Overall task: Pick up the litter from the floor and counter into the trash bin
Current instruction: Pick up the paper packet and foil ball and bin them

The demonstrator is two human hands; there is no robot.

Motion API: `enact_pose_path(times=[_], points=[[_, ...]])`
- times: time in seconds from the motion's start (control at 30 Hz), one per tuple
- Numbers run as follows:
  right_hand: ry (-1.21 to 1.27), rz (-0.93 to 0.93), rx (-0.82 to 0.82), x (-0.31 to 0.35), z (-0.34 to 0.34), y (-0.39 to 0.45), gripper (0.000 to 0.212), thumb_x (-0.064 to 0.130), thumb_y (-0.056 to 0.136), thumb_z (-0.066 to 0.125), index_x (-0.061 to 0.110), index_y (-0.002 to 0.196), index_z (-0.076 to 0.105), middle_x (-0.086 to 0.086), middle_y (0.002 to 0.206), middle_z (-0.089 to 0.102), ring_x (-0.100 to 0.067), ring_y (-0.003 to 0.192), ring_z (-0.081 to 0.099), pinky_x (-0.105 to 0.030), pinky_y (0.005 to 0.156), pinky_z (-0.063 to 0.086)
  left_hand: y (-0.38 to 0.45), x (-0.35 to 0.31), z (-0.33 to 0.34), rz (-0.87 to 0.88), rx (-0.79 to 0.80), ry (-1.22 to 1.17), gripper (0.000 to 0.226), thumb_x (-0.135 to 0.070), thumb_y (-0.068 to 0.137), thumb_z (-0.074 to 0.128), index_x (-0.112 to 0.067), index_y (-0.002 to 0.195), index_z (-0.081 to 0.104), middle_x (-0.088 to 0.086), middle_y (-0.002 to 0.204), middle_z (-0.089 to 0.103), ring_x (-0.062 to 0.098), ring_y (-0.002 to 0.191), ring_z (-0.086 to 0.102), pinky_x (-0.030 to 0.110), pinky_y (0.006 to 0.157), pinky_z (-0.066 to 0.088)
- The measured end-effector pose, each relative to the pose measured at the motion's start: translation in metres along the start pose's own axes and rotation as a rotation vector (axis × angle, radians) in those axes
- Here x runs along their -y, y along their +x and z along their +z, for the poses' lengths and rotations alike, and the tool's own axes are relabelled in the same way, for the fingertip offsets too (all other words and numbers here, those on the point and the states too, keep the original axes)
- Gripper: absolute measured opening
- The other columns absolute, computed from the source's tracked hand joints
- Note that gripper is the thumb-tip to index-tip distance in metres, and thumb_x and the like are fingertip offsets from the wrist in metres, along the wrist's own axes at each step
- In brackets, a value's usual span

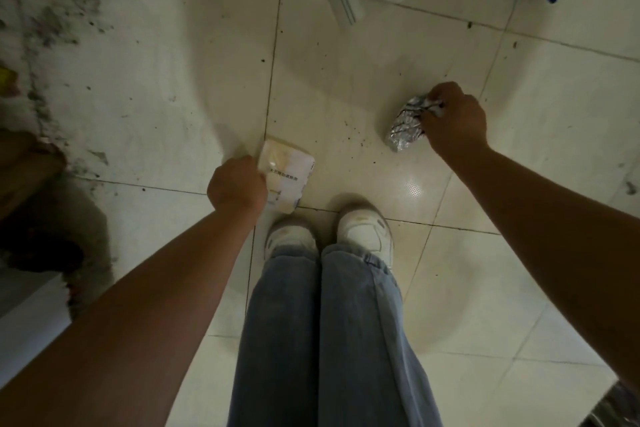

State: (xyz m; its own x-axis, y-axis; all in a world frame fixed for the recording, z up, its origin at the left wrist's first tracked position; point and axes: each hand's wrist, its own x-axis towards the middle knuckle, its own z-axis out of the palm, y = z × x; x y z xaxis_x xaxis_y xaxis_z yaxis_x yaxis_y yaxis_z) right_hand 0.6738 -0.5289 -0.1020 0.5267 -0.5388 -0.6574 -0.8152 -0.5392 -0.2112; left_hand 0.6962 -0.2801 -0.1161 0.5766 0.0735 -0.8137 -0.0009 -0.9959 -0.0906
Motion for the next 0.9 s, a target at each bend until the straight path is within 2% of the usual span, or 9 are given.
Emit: enact_pose_path(times=[0.17, 0.27, 0.37, 0.47, 0.5, 0.6, 0.77, 0.83, 0.9], points=[[0.039, -0.118, 0.032, -0.005, 0.002, -0.006, 0.031, 0.01, 0.089, 0.052, 0.004, 0.119, 0.053, -0.026, 0.117, 0.057, -0.034, 0.105, 0.056, -0.019, 0.071, 0.032, 0.001, -0.019, 0.003, -0.02, -0.03, -0.016, 0.026, -0.014, 0.098, 0.044, -0.001, 0.105, 0.065, 0.019, 0.107, 0.068, 0.033, 0.097, 0.066, 0.032, 0.068, 0.048], [0.102, -0.133, 0.04, -0.014, 0.003, -0.018, 0.035, 0.011, 0.088, 0.055, 0.004, 0.122, 0.053, -0.025, 0.118, 0.057, -0.033, 0.108, 0.055, -0.01, 0.064, 0.024, -0.012, -0.026, -0.003, 0.014, -0.07, -0.039, 0.027, -0.013, 0.098, 0.042, 0.001, 0.106, 0.065, 0.02, 0.108, 0.068, 0.034, 0.098, 0.065, 0.033, 0.069, 0.047], [0.179, -0.073, 0.047, -0.027, -0.011, -0.048, 0.037, 0.012, 0.087, 0.057, 0.005, 0.123, 0.053, -0.025, 0.121, 0.055, -0.032, 0.11, 0.054, -0.013, 0.063, 0.023, -0.049, -0.031, -0.028, 0.126, -0.138, 0.045, 0.03, -0.016, 0.099, 0.041, 0.003, 0.107, 0.063, 0.023, 0.11, 0.066, 0.036, 0.1, 0.063, 0.037, 0.075, 0.049], [0.315, 0.084, 0.041, -0.042, -0.037, -0.094, 0.037, 0.011, 0.088, 0.055, 0.006, 0.124, 0.052, -0.023, 0.124, 0.053, -0.032, 0.112, 0.053, -0.023, 0.077, 0.037, -0.1, -0.049, -0.07, 0.285, -0.179, 0.184, 0.032, -0.017, 0.099, 0.041, 0.004, 0.108, 0.063, 0.024, 0.109, 0.067, 0.038, 0.1, 0.063, 0.04, 0.08, 0.051], [0.372, 0.128, 0.039, -0.046, -0.048, -0.112, 0.037, 0.01, 0.088, 0.055, 0.005, 0.124, 0.052, -0.023, 0.124, 0.053, -0.033, 0.112, 0.053, -0.025, 0.081, 0.039, -0.118, -0.057, -0.084, 0.342, -0.187, 0.22, 0.032, -0.018, 0.099, 0.041, 0.004, 0.108, 0.063, 0.024, 0.108, 0.067, 0.038, 0.1, 0.063, 0.041, 0.08, 0.052], [0.519, 0.259, 0.016, -0.066, -0.092, -0.174, 0.037, 0.01, 0.088, 0.056, 0.003, 0.124, 0.051, -0.024, 0.123, 0.055, -0.033, 0.112, 0.053, -0.025, 0.081, 0.035, -0.181, -0.09, -0.123, 0.478, -0.17, 0.314, 0.032, -0.018, 0.099, 0.042, 0.003, 0.109, 0.064, 0.023, 0.109, 0.068, 0.037, 0.1, 0.064, 0.041, 0.082, 0.052], [0.714, 0.382, -0.076, -0.108, -0.196, -0.267, 0.044, 0.015, 0.089, 0.057, 0.013, 0.132, 0.048, -0.021, 0.127, 0.056, -0.032, 0.117, 0.051, -0.026, 0.094, 0.036, -0.297, -0.162, -0.161, 0.579, -0.146, 0.356, 0.029, -0.015, 0.098, 0.043, 0.003, 0.104, 0.064, 0.023, 0.107, 0.068, 0.037, 0.1, 0.063, 0.039, 0.079, 0.051], [0.752, 0.4, -0.157, -0.135, -0.239, -0.301, 0.048, 0.018, 0.089, 0.058, 0.017, 0.135, 0.044, -0.021, 0.126, 0.056, -0.031, 0.116, 0.052, -0.024, 0.093, 0.035, -0.347, -0.196, -0.163, 0.636, -0.129, 0.343, 0.028, -0.015, 0.097, 0.044, 0.003, 0.102, 0.066, 0.022, 0.107, 0.069, 0.037, 0.099, 0.063, 0.036, 0.07, 0.051], [0.808, 0.444, -0.261, -0.169, -0.273, -0.329, 0.051, 0.018, 0.087, 0.06, 0.015, 0.136, 0.044, -0.022, 0.124, 0.057, -0.032, 0.116, 0.053, -0.025, 0.093, 0.036, -0.394, -0.232, -0.154, 0.711, -0.106, 0.343, 0.028, -0.015, 0.097, 0.045, 0.002, 0.103, 0.066, 0.022, 0.108, 0.069, 0.037, 0.099, 0.063, 0.03, 0.057, 0.043]])
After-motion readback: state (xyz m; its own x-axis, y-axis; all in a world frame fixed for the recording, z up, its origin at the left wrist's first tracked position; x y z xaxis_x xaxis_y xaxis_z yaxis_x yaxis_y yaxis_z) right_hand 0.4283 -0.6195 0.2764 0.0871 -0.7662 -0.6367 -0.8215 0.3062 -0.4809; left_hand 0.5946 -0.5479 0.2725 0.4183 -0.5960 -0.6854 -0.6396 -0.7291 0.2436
